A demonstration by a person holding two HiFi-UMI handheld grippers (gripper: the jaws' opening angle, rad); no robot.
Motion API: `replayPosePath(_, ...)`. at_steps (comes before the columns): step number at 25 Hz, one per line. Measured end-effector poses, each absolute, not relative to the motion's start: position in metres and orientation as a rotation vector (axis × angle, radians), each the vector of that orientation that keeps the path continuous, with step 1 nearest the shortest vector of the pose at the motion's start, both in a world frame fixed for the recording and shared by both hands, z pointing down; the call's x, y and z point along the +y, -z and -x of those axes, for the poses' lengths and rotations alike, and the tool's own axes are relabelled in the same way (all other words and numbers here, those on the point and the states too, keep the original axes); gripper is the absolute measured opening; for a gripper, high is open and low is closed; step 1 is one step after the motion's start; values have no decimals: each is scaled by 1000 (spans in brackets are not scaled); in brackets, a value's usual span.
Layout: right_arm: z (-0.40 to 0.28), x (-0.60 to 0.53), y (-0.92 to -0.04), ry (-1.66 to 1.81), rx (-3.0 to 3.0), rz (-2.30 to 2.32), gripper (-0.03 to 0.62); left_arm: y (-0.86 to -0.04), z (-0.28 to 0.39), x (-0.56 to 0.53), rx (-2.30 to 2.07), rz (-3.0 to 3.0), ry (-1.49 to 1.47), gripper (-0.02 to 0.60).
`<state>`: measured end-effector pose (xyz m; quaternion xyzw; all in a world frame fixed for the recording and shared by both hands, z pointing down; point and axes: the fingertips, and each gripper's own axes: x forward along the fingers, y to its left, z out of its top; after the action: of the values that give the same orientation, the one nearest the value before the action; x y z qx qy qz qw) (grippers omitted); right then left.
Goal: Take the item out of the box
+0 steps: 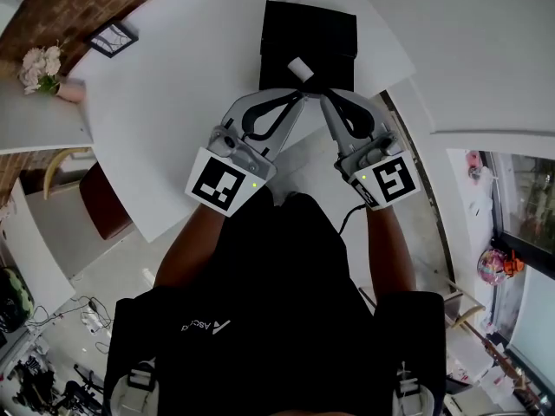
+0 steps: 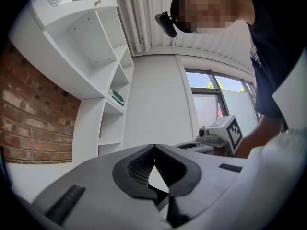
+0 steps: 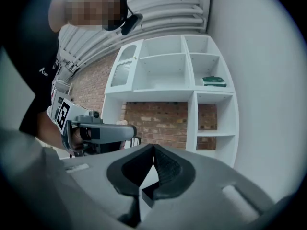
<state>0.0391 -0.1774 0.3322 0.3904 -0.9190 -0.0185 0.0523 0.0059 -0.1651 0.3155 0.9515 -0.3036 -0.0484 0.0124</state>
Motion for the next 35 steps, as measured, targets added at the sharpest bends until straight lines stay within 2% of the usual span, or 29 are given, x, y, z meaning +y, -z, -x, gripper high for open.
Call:
replayPosePath(16,-41,-270,-471,-249,-2363,-865,142,-365,-10,-245,-1048,-2876,122,-2)
replayPosePath(26,-35,-298,-546,-393,-2110,-721,198,-384,0,-258,-1072,-2834,104,-2)
replayPosePath(35,-40,-305,-584,-452,-1973,-666,206,-394,4,-259,-1076,-2807,85,-2)
